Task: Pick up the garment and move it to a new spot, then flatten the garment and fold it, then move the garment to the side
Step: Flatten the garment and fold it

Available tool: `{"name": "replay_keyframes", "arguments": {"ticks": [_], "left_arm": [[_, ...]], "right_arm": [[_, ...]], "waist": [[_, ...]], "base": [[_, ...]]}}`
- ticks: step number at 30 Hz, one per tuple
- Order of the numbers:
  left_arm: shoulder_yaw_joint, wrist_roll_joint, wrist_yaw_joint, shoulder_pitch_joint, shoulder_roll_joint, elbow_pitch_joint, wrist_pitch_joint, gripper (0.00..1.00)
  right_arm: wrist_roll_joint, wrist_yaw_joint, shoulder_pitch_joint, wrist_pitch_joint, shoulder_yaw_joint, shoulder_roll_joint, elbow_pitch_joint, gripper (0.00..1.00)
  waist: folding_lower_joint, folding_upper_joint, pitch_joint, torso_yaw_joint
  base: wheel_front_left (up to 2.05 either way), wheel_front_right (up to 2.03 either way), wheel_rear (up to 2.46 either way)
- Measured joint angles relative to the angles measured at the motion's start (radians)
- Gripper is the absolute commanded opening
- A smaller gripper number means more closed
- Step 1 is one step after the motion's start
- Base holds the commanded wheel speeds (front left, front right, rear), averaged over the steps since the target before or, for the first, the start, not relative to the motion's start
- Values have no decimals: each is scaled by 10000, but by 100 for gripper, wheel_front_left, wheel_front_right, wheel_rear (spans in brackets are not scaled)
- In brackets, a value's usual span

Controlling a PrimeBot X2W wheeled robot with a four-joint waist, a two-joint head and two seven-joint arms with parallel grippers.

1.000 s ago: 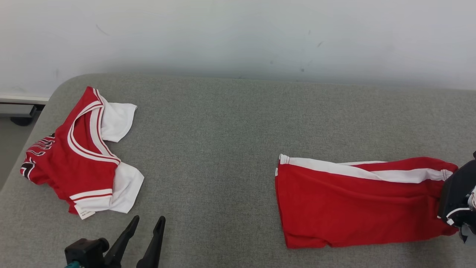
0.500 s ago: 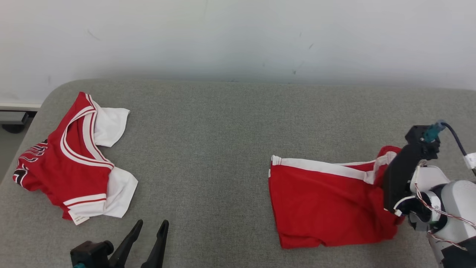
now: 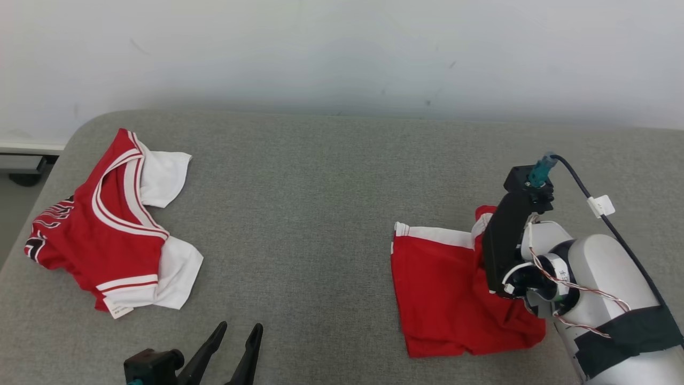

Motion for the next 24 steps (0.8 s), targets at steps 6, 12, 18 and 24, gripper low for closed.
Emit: {"name": "replay_keyframes", "arguments": {"ticks": [6, 12, 18, 24], "left_arm": [[-63, -2, -84, -160, -35, 127, 0, 100], [-104, -10, -169, -161, -48, 274, 0, 100], [-61, -15, -171, -164, -58, 320, -8, 100], [-25, -205, -171, -163, -42, 353, -63, 100]], "right_arm": [[-6, -4, -361, 165, 67, 343, 435, 0], [-117, -8, -421, 318, 148, 481, 767, 0], [-180, -13, -447, 320, 140, 543, 1091, 0], [-180, -15, -656, 192, 148, 669, 1281, 31]], "waist": [[0, 0, 29, 282], [0, 0, 61, 595], [0, 0, 136, 863], [0, 0, 165, 919]], "base": [[0, 0, 0], [0, 0, 0], [0, 0, 0], [0, 0, 0]]}}
